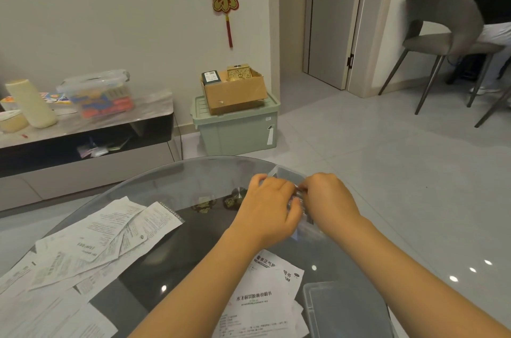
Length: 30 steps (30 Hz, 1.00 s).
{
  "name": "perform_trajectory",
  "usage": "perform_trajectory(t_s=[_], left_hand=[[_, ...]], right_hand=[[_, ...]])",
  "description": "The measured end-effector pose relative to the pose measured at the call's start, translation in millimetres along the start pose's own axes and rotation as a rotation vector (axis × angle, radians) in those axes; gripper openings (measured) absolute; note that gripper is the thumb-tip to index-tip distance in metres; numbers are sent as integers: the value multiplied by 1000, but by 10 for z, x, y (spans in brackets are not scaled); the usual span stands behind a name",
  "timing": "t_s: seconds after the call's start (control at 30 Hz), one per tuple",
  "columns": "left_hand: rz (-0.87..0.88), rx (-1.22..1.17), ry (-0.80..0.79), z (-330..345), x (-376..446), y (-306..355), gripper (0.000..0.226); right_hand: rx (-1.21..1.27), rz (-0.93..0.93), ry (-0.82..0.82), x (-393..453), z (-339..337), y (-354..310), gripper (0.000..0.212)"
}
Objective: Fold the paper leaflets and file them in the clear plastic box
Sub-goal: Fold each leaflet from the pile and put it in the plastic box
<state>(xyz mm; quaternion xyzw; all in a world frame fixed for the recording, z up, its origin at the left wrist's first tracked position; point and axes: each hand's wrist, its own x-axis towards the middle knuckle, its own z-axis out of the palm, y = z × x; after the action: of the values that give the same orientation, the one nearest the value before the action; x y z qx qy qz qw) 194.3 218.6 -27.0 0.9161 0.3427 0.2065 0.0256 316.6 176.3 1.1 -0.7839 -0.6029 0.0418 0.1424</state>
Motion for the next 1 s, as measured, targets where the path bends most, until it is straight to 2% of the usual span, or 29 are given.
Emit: perform_trajectory(t_s=[0.1,0.2,0.33,0.5,0.6,0.73,0.83,1.0], left_hand=[[8,-32,10,-14,-16,-27,51],[36,9,-23,-48,-12,-8,60],[15,76,-108,-76,23,37,78],[-12,92,-171,-86,55,44,89],[-20,44,-134,-119,44,40,83],[-84,35,-109,-334,-31,129,65],[-111,77,-109,-552,-231,272,63],[-180,56,-121,-798,-770,447,43]], right_hand=[[-8,-15,46,6,12,4,18],[-22,-16,71,14,21,31,19],[-36,3,6,12,-2,64,21],[-31,13,-28,-10,-54,87,19],[48,-4,30,-27,-102,134,19],[169,-112,124,-160,-214,109,30],[221,-219,129,-398,-295,11,27],[235,-346,73,-808,-359,-133,25]])
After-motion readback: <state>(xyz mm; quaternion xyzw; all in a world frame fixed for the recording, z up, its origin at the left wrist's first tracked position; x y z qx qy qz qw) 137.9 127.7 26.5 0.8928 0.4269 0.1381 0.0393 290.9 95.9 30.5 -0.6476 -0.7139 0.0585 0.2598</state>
